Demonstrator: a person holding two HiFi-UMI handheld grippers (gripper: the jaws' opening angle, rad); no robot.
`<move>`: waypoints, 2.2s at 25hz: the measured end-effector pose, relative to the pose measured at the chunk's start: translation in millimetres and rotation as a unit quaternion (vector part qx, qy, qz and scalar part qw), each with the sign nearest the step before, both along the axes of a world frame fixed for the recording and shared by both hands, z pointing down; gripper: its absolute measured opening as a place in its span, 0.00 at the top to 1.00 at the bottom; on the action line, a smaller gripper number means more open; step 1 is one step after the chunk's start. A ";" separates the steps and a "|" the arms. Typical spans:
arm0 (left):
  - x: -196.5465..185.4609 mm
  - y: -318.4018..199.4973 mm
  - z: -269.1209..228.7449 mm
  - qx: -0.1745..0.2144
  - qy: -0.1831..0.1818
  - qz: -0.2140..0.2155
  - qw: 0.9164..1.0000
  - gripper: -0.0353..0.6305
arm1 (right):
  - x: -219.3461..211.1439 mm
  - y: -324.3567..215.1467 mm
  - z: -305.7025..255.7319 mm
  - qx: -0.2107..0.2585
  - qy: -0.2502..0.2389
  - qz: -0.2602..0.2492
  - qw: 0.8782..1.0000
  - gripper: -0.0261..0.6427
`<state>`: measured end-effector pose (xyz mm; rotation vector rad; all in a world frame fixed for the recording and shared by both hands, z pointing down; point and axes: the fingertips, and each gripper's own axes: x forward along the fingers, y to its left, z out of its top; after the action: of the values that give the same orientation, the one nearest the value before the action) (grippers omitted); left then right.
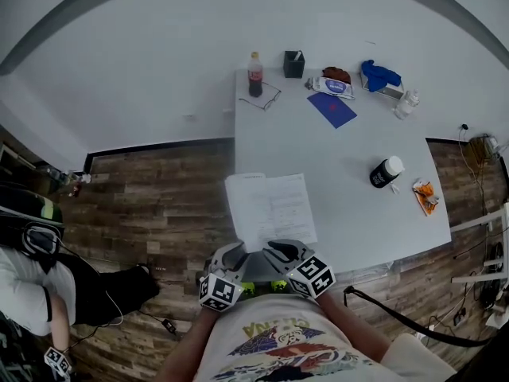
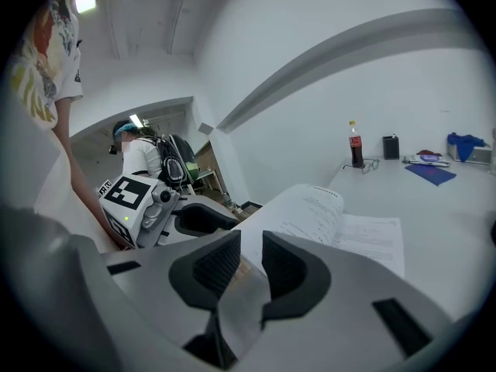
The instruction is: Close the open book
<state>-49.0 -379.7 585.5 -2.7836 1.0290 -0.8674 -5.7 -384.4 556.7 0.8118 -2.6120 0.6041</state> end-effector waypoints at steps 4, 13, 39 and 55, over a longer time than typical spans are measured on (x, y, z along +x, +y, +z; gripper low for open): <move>11.7 -2.4 -3.4 0.008 -0.006 0.011 1.000 0.77 | 9.7 -4.9 -3.7 0.006 -0.006 0.001 1.000 0.83; 42.4 -7.5 -6.4 0.023 -0.011 0.022 0.999 0.77 | 34.5 -10.4 -6.0 0.012 -0.016 -0.003 1.000 0.83; 131.3 -19.4 -6.7 0.051 -0.049 0.121 0.990 0.77 | 97.9 -43.1 -7.4 0.036 -0.021 0.027 0.999 0.83; 154.4 -21.7 -33.0 0.074 -0.012 0.141 0.987 0.77 | 108.7 -53.4 -23.0 0.059 -0.045 0.046 0.996 0.83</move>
<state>105.5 -401.4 552.5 -2.6965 0.6441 -0.7520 103.1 -437.8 533.7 0.9667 -2.7256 0.5272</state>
